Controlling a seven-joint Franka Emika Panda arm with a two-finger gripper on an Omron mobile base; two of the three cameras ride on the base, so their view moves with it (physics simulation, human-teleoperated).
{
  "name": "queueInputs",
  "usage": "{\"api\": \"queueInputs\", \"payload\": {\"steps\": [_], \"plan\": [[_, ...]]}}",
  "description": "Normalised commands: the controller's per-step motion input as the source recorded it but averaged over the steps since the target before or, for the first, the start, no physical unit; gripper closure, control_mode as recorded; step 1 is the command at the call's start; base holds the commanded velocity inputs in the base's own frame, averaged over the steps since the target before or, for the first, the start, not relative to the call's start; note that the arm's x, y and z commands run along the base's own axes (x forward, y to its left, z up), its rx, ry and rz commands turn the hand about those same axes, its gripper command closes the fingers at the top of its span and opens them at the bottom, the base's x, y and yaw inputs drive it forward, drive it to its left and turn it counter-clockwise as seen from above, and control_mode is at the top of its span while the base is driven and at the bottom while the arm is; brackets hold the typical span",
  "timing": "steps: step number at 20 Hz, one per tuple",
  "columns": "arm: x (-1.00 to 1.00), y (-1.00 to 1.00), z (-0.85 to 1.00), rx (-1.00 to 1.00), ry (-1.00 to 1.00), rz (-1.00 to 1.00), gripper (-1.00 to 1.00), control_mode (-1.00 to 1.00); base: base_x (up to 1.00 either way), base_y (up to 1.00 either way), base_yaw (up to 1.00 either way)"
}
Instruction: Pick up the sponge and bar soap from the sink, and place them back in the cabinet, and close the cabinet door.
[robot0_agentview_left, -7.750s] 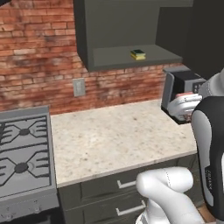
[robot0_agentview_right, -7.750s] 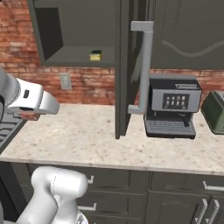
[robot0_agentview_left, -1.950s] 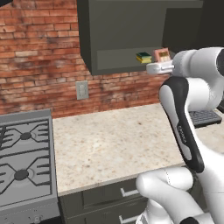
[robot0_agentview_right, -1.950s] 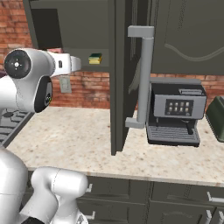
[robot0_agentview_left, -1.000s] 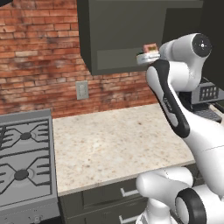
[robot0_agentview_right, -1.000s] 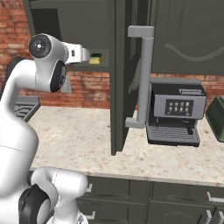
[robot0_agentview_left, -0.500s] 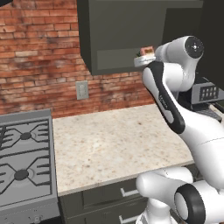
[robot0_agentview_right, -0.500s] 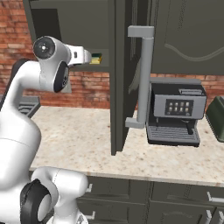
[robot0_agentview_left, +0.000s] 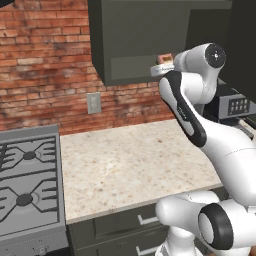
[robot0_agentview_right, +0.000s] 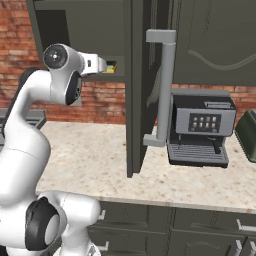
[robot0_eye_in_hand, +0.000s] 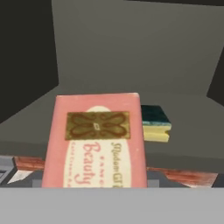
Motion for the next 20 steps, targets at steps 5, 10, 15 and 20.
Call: {"api": "queueInputs", "payload": {"steps": [5,10,15,20], "plan": [[0.22,0.02,-0.01,0.00,0.00,0.00,1.00,-1.00,0.00,0.00,0.00],[0.19,0.06,-0.16,0.00,0.00,0.00,1.00,-1.00,0.00,0.00,0.00],[0.21,0.08,-0.14,0.00,0.00,0.00,1.00,-1.00,0.00,0.00,0.00],[0.30,0.10,0.00,0.00,0.00,0.00,1.00,-1.00,0.00,0.00,0.00]]}}
